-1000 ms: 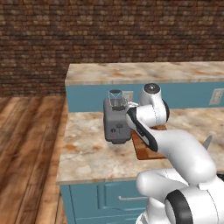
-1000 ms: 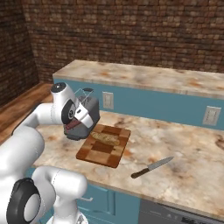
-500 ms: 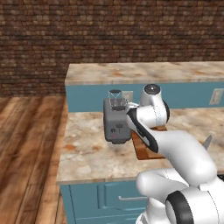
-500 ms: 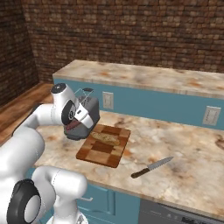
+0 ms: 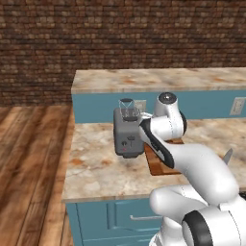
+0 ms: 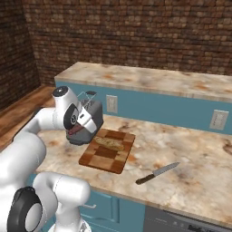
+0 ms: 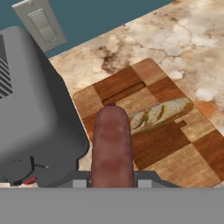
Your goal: Retrieve the sausage and cheese from the fridge and place them on the cutting board on the counter.
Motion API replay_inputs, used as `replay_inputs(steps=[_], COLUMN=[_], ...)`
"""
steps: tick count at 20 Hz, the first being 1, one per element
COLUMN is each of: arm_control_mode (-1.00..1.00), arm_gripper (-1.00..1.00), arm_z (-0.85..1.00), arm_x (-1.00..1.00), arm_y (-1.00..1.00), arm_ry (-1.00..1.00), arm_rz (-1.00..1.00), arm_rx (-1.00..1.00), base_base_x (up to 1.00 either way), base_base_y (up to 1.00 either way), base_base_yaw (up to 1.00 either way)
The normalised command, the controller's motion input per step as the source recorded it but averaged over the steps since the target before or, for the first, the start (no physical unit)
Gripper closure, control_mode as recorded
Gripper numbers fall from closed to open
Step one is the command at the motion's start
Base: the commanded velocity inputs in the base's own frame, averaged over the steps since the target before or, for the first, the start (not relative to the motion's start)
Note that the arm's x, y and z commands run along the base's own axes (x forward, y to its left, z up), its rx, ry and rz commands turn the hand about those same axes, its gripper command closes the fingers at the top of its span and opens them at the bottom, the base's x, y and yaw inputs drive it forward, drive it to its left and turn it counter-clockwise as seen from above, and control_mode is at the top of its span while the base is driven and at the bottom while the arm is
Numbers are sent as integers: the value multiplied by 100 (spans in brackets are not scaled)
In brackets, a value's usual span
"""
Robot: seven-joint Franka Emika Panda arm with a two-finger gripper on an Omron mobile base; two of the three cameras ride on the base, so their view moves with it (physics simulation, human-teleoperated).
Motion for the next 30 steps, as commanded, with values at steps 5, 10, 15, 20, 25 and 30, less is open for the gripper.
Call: replay_inputs(steps=[5,10,15,20,25,30], arm_control_mode=[-100,-100,-100,-100,-100,-100], arm_gripper=[100,100,100,100,100,100], arm_z=[-17,-27,-45,-43,-33,-31], arm_x=[1,-6,-16,-12,-14,4], arm_y=[-35,-41,-16,13,-11,-32], arm_ry=[18,14,2,1,2,7], arm_rz=[-32,-48,-34,-2,-13,-18], arm_rx=[2,3,2,0,-1,0], base_base_x=[0,0,0,0,0,0], base_base_y=[0,0,0,0,0,0], base_base_yaw=[0,0,0,0,0,0])
